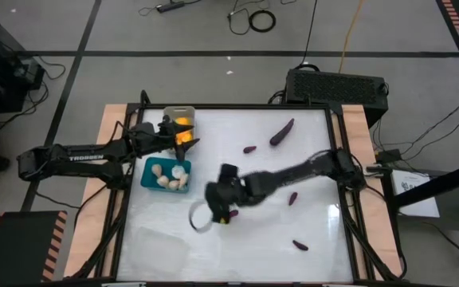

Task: Sort produce into baskets
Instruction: Put the purple eggplant into the transparent bin

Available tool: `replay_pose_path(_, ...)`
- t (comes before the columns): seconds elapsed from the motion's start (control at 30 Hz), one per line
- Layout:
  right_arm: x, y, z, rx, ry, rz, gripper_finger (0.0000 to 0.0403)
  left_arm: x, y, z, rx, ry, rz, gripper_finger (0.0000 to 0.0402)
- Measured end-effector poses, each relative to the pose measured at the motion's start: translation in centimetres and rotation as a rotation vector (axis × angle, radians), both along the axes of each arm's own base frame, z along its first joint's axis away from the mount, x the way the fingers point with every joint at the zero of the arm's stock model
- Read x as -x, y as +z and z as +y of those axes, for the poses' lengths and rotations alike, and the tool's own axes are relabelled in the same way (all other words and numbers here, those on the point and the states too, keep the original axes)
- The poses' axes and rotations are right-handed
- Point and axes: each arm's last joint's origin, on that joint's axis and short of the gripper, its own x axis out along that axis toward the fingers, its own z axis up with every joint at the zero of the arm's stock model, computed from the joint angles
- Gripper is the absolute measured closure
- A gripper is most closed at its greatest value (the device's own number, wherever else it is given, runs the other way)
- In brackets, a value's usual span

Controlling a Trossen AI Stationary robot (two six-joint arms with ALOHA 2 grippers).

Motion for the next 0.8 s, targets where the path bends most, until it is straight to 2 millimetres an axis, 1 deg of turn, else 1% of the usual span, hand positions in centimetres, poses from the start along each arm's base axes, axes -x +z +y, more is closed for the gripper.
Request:
replay_pose_path(0.1,3.0,0.8,2.3,0.14,-0.088,0.078,0.0154,-0.2,0.0,-0.4,0.006,-0.052,-0.002,0.013)
replay_pose_path(0.17,5.0,1.1,3.1,0.183,-0.154,0.146,0.0154,-0.3,0.0,-0.7,0.008,-0.083,-0.005,0.013)
replay_pose_path(0.23,7.0,1.6,3.4,0.205,-0.222,0.203,0.0154,-0.6,0.1,-1.1,0.021,-0.115,-0.024,0.013)
replay_pose_path(0.3,9.0,2.0,3.4,0.235,-0.288,0.224,0.0154,-1.0,0.1,-1.7,0.042,-0.151,-0.055,0.013)
replay_pose_path(0.37,11.1,2.2,3.2,0.236,-0.33,0.224,0.0154,-1.8,0.2,-2.4,0.053,-0.193,-0.089,0.013)
replay_pose_path(0.43,13.3,2.1,2.7,0.201,-0.371,0.189,0.0154,-3.0,0.3,-3.2,0.056,-0.236,-0.092,0.013)
replay_pose_path(0.53,16.7,1.2,1.5,0.112,-0.41,0.088,0.0154,-5.4,0.0,-4.1,0.063,-0.249,-0.044,0.013)
replay_pose_path(0.63,19.7,-0.4,0.1,-0.011,-0.434,-0.051,0.0154,-7.9,-0.8,-4.8,0.069,-0.223,0.019,0.013)
replay_pose_path(0.73,21.6,-2.9,-0.9,-0.152,-0.441,-0.218,0.0154,-10.2,-1.9,-5.3,0.083,-0.18,0.072,0.013)
replay_pose_path(0.8,22.3,-4.5,-1.3,-0.209,-0.406,-0.319,0.0154,-11.8,-2.7,-5.5,0.072,-0.139,0.098,0.013)
